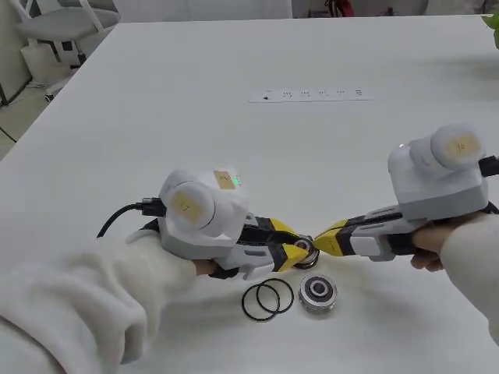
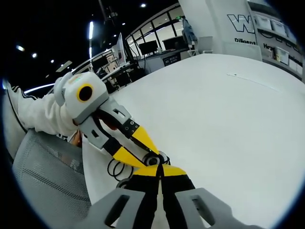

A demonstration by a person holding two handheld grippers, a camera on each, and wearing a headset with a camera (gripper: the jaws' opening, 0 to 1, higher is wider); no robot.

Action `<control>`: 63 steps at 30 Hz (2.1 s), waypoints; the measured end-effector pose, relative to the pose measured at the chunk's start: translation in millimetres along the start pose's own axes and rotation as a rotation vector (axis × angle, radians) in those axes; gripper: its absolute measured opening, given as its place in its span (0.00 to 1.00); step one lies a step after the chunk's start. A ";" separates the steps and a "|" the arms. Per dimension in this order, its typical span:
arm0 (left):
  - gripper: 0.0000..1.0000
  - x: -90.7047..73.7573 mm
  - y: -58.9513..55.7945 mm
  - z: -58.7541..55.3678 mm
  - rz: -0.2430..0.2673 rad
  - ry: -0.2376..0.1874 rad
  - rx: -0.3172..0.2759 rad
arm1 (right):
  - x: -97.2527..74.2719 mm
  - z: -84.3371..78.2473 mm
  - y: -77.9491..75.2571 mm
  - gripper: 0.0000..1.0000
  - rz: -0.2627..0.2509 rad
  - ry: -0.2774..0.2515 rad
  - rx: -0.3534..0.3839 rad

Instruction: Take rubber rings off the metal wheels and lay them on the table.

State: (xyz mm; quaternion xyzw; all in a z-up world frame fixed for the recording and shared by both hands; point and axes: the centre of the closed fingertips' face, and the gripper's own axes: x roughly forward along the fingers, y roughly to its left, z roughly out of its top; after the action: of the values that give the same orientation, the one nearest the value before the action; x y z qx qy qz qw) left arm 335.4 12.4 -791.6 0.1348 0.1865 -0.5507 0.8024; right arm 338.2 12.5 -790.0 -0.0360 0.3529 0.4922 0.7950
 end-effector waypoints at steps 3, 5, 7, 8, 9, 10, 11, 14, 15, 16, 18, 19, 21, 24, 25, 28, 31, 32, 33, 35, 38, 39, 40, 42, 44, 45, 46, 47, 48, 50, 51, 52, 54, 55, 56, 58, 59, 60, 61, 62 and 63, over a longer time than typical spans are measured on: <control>0.13 0.0 0.0 0.1 0.000 -0.001 -0.001 | 0.3 1.1 1.7 0.00 0.006 -0.001 -0.005; 0.13 0.0 -0.1 0.1 0.000 -0.002 -0.001 | 0.7 3.1 4.8 0.00 0.020 -0.008 -0.011; 0.13 0.0 -0.1 0.2 0.001 -0.002 -0.001 | 1.2 5.1 8.3 0.00 0.034 -0.016 -0.012; 0.13 0.0 -0.1 0.2 0.001 -0.003 -0.002 | 1.2 5.8 8.7 0.00 0.035 -0.019 -0.015; 0.13 0.1 -0.1 0.4 0.002 -0.003 -0.001 | 1.3 10.4 12.2 0.00 0.054 -0.041 -0.020; 0.13 0.2 -0.2 0.4 0.002 -0.003 -0.001 | 0.3 14.0 13.4 0.00 0.061 -0.053 -0.004; 0.13 0.2 -0.4 0.5 0.003 -0.003 -0.001 | 0.6 14.1 12.0 0.00 0.055 -0.051 -0.005; 0.13 0.3 -0.7 0.6 0.006 -0.005 -0.002 | 2.0 5.6 7.4 0.00 0.039 -0.024 -0.014; 0.13 0.3 -0.7 0.6 0.008 -0.007 -0.002 | 2.8 3.6 6.2 0.00 0.037 -0.018 -0.008; 0.13 0.4 -0.8 0.7 0.010 -0.009 -0.005 | 2.7 3.0 5.8 0.00 0.035 -0.016 -0.006; 0.13 0.1 -1.2 0.9 0.013 -0.012 -0.004 | 2.1 2.5 5.2 0.00 0.029 -0.012 -0.006; 0.13 0.2 -1.0 0.6 0.014 -0.014 -0.003 | 1.9 2.1 4.5 0.00 0.025 -0.010 -0.006; 0.14 0.1 -1.4 0.7 0.014 -0.015 0.003 | 2.0 1.3 2.1 0.00 0.013 -0.005 -0.005; 0.14 0.1 -1.6 1.0 0.014 -0.014 -0.008 | 1.4 -0.2 -0.3 0.00 0.006 -0.002 0.007; 0.14 0.1 -1.7 1.2 0.014 -0.014 -0.007 | 1.3 -0.3 -0.9 0.00 0.004 -0.001 0.010; 0.14 0.0 -1.7 1.3 0.015 -0.009 0.000 | 0.6 0.1 -1.1 0.00 0.002 -0.003 0.011; 0.17 -1.3 -1.9 3.2 0.012 -0.006 0.009 | 0.2 1.0 -1.4 0.00 -0.001 -0.006 0.012; 0.18 -1.9 -2.0 4.6 0.008 -0.011 -0.004 | -0.1 1.4 -1.5 0.00 -0.002 -0.008 0.014; 0.19 -2.5 -2.7 6.4 0.002 -0.021 -0.021 | -0.2 1.6 -2.0 0.00 -0.004 -0.009 0.014; 0.23 -4.6 -2.0 9.1 0.002 -0.030 -0.022 | -1.2 2.0 -2.9 0.00 -0.008 -0.012 0.018; 0.25 -7.9 -0.8 13.0 0.004 -0.035 -0.022 | -2.5 3.3 -4.2 0.00 -0.013 -0.018 0.023; 0.25 -8.8 -0.9 14.0 0.002 -0.036 -0.023 | -2.9 3.8 -4.3 0.00 -0.014 -0.020 0.024; 0.26 -9.7 -1.1 14.9 0.000 -0.037 -0.022 | -3.2 4.1 -4.3 0.00 -0.014 -0.021 0.025; 0.29 -12.3 -1.0 17.0 -0.001 -0.037 -0.016 | -3.8 4.6 -5.0 0.00 -0.017 -0.023 0.025; 0.33 -15.3 -0.4 19.2 0.001 -0.034 -0.005 | -4.5 5.1 -5.7 0.00 -0.020 -0.025 0.026; 0.35 -16.4 0.2 20.1 0.003 -0.033 -0.003 | -4.8 5.5 -6.1 0.00 -0.022 -0.026 0.026; 0.37 -17.9 0.7 21.1 0.005 -0.034 -0.002 | -5.3 6.0 -6.4 0.00 -0.023 -0.028 0.026; 0.38 -20.2 0.9 23.1 0.006 -0.036 0.002 | -6.1 7.0 -6.7 0.00 -0.022 -0.031 0.030; 0.39 -21.9 1.0 24.2 0.006 -0.037 0.004 | -6.6 7.7 -6.9 0.00 -0.023 -0.035 0.032; 0.41 -26.5 1.8 26.5 0.012 -0.041 0.009 | -7.8 9.4 -7.4 0.00 -0.024 -0.042 0.034; 0.42 -29.5 3.0 27.6 0.018 -0.044 0.009 | -8.4 10.3 -7.7 0.00 -0.025 -0.045 0.037; 0.43 -31.6 3.7 28.8 0.024 -0.049 0.011 | -8.7 11.0 -7.8 0.00 -0.025 -0.049 0.039; 0.46 -36.5 5.4 31.5 0.038 -0.061 0.004 | -9.3 12.4 -7.8 0.00 -0.024 -0.054 0.042; 0.47 -38.3 5.6 32.3 0.043 -0.064 0.003 | -9.5 12.9 -7.7 0.00 -0.024 -0.056 0.043; 0.49 -41.1 5.4 33.3 0.050 -0.067 0.004 | -9.8 13.7 -7.3 0.00 -0.023 -0.058 0.043; 0.51 -46.0 4.4 34.3 0.063 -0.070 0.010 | -10.2 15.9 -5.9 0.00 -0.019 -0.064 0.043; 0.52 -48.2 3.8 34.5 0.068 -0.072 0.013 | -10.3 16.4 -5.4 0.00 -0.017 -0.066 0.043; 0.54 -50.3 3.1 34.5 0.072 -0.073 0.013 | -10.6 18.0 -4.0 0.00 -0.014 -0.071 0.042; 0.56 -52.4 2.3 34.3 0.074 -0.075 0.011 | -11.0 19.6 -2.8 0.00 -0.011 -0.074 0.041; 0.58 -55.2 2.3 32.9 0.079 -0.075 0.002 | -11.3 20.6 -2.1 0.00 -0.010 -0.077 0.041; 0.61 -57.2 2.6 31.2 0.084 -0.075 -0.004 | -11.7 21.8 -1.4 0.00 -0.008 -0.080 0.040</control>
State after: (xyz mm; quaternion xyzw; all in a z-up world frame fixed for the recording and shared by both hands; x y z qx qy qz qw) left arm 323.9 47.9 -738.1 0.1203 0.1517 -0.5207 0.8315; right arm 347.7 11.7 -767.2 -0.0019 0.3303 0.4829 0.8110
